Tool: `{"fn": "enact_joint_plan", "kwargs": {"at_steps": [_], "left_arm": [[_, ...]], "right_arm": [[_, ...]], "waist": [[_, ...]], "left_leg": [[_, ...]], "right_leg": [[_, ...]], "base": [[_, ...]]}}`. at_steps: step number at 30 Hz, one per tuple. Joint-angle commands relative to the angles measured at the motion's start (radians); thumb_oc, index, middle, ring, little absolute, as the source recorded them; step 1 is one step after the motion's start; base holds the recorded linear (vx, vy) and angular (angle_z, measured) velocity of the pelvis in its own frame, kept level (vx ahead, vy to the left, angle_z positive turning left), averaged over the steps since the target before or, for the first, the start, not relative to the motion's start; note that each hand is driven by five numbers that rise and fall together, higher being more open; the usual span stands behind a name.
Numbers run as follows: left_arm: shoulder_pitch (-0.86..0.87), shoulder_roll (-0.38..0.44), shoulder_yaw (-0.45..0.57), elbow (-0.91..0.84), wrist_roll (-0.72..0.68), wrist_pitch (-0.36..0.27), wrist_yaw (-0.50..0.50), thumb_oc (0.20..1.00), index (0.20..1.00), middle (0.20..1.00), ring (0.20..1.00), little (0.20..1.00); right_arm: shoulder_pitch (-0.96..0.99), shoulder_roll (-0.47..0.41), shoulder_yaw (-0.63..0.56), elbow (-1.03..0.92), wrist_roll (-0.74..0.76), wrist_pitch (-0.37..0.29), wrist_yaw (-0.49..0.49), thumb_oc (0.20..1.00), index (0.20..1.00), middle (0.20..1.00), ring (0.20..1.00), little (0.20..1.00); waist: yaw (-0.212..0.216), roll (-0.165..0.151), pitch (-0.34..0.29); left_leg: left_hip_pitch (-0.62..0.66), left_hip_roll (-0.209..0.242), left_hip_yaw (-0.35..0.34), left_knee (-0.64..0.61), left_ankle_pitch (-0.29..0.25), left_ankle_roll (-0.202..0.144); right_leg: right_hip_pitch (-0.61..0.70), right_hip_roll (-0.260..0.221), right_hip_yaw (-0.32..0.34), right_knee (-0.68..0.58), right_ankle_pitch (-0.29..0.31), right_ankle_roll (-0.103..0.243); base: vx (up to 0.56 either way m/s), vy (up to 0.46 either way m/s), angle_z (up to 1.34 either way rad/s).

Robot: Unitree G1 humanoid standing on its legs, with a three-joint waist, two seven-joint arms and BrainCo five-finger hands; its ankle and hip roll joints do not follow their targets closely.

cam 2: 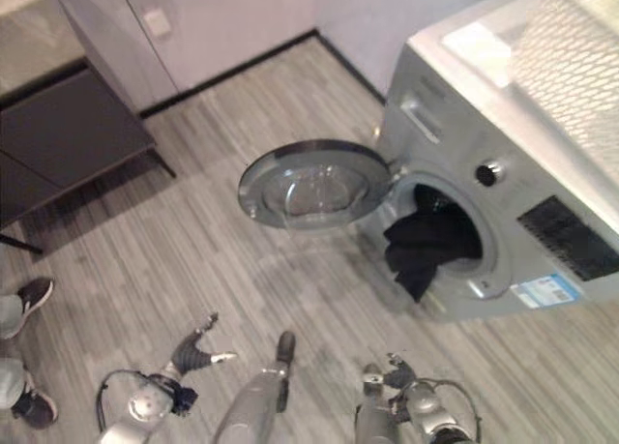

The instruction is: Grab the laundry basket,head to the washer,open it,put in the laundry and shut it.

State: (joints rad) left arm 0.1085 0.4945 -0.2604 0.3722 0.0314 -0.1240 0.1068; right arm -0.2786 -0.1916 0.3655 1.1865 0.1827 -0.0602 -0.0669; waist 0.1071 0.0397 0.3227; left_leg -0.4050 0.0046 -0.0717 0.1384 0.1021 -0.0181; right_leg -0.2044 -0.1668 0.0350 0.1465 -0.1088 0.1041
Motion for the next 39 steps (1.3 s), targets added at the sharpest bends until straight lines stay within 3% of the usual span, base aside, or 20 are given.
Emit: {"fn": "enact_joint_plan", "kwargs": {"at_steps": [1,4,5,7,9,10,11,12,14,16,27,35,39], "left_arm": [[0.05,0.004,-0.05,-0.06,-0.048,-0.039,0.05,1.0,1.0,1.0,1.0,1.0],[0.036,0.006,-0.073,-0.071,-0.057,-0.045,0.067,1.0,1.0,1.0,1.0,1.0],[0.014,0.005,-0.112,-0.092,-0.069,-0.051,0.077,1.0,1.0,1.0,1.0,1.0],[-0.004,0.001,-0.135,-0.094,-0.077,-0.051,0.078,1.0,1.0,1.0,1.0,1.0],[-0.033,0.006,-0.168,-0.126,-0.088,-0.057,0.076,1.0,1.0,1.0,1.0,1.0],[-0.037,0.004,-0.17,-0.126,-0.089,-0.056,0.076,1.0,1.0,1.0,1.0,1.0],[-0.054,0.005,-0.183,-0.147,-0.098,-0.056,0.066,1.0,1.0,1.0,1.0,1.0],[-0.057,0.003,-0.184,-0.147,-0.099,-0.055,0.066,1.0,1.0,1.0,1.0,1.0],[-0.074,0.001,-0.186,-0.165,-0.125,-0.052,0.043,1.0,1.0,1.0,1.0,1.0],[-0.081,-0.004,-0.19,-0.166,-0.131,-0.051,0.031,1.0,1.0,1.0,1.0,1.0],[-0.138,-0.033,-0.214,-0.161,-0.141,-0.063,0.042,1.0,1.0,1.0,1.0,1.0],[-0.163,-0.042,-0.231,-0.169,-0.144,-0.074,0.059,1.0,1.0,1.0,1.0,1.0],[-0.166,-0.041,-0.229,-0.166,-0.144,-0.076,0.066,1.0,1.0,1.0,1.0,1.0]], "right_arm": [[-0.05,-0.046,-0.037,0.018,0.039,0.008,-0.089,1.0,1.0,1.0,1.0,1.0],[-0.122,-0.079,-0.077,0.073,0.071,0.01,-0.125,1.0,1.0,1.0,1.0,1.0],[-0.236,-0.163,-0.123,0.157,0.092,0.023,-0.161,1.0,1.0,1.0,1.0,1.0],[-0.281,-0.209,-0.14,0.193,0.092,0.03,-0.175,1.0,1.0,1.0,1.0,1.0],[-0.37,-0.353,-0.175,0.258,0.087,0.049,-0.196,1.0,1.0,1.0,1.0,1.0],[-0.373,-0.357,-0.175,0.261,0.087,0.048,-0.195,1.0,1.0,1.0,1.0,1.0],[-0.416,-0.442,-0.188,0.304,0.072,0.066,-0.198,1.0,1.0,1.0,1.0,1.0],[-0.419,-0.445,-0.187,0.307,0.072,0.065,-0.196,1.0,1.0,1.0,1.0,1.0],[-0.438,-0.565,-0.219,0.354,0.07,0.093,-0.183,1.0,1.0,1.0,1.0,1.0],[-0.447,-0.614,-0.217,0.379,0.053,0.106,-0.164,1.0,1.0,1.0,1.0,1.0],[-0.572,-0.681,-0.154,0.365,0.053,0.079,-0.162,1.0,1.0,1.0,1.0,1.0],[-0.703,-0.797,-0.111,0.352,0.067,0.059,-0.193,1.0,1.0,1.0,1.0,1.0],[-0.739,-0.843,-0.099,0.362,0.072,0.063,-0.197,1.0,1.0,1.0,1.0,1.0]], "waist": [[0.011,0.012,-0.013],[0.023,0.029,0.012],[0.04,0.047,0.038],[0.048,0.058,0.047],[0.063,0.104,0.073],[0.064,0.107,0.075],[0.074,0.132,0.083],[0.074,0.135,0.084],[0.082,0.175,0.093],[0.087,0.194,0.098],[0.106,0.248,0.116],[0.137,0.296,0.101],[0.136,0.301,0.102]], "left_leg": [[-0.083,0.049,-0.027,-0.005,0.01,-0.06],[-0.111,0.045,-0.015,0.004,0.005,-0.054],[-0.135,0.038,0.001,0.008,-0.001,-0.05],[-0.149,0.036,0.005,0.011,0.0,-0.049],[-0.174,0.028,0.014,0.0,0.009,-0.048],[-0.175,0.028,0.014,0.0,0.009,-0.047],[-0.187,0.019,0.02,-0.006,0.013,-0.049],[-0.189,0.019,0.02,-0.006,0.013,-0.049],[-0.208,0.003,0.026,-0.012,0.019,-0.05],[-0.222,-0.006,0.028,-0.012,0.019,-0.05],[-0.294,-0.039,0.044,-0.01,0.023,-0.051],[-0.343,-0.077,0.056,-0.016,0.021,-0.052],[-0.368,-0.09,0.068,-0.006,0.008,-0.053]], "right_leg": [[0.125,0.0,-0.04,-0.045,-0.056,0.026],[0.102,-0.013,-0.041,-0.064,-0.035,0.034],[0.079,-0.033,-0.045,-0.08,-0.017,0.041],[0.07,-0.039,-0.047,-0.081,-0.012,0.043],[0.038,-0.056,-0.055,-0.085,0.005,0.054],[0.036,-0.056,-0.054,-0.085,0.006,0.054],[0.026,-0.072,-0.061,-0.095,0.014,0.061],[0.025,-0.072,-0.061,-0.095,0.015,0.062],[0.003,-0.092,-0.067,-0.096,0.02,0.069],[-0.007,-0.102,-0.073,-0.099,0.024,0.076],[-0.054,-0.145,-0.086,-0.136,0.06,0.097],[-0.081,-0.193,-0.11,-0.175,0.097,0.118],[-0.093,-0.214,-0.115,-0.191,0.111,0.128]], "base": [[-0.02,0.049,0.01],[-0.05,0.072,0.04],[-0.04,0.059,-0.05],[-0.04,0.062,-0.17],[-0.04,0.079,-0.11],[-0.01,0.076,0.0],[0.0,0.043,0.04],[0.0,0.07,0.02],[0.0,0.075,0.02],[0.02,0.059,0.02],[0.02,0.038,0.0],[0.06,0.048,0.02],[0.05,0.047,0.01]]}}
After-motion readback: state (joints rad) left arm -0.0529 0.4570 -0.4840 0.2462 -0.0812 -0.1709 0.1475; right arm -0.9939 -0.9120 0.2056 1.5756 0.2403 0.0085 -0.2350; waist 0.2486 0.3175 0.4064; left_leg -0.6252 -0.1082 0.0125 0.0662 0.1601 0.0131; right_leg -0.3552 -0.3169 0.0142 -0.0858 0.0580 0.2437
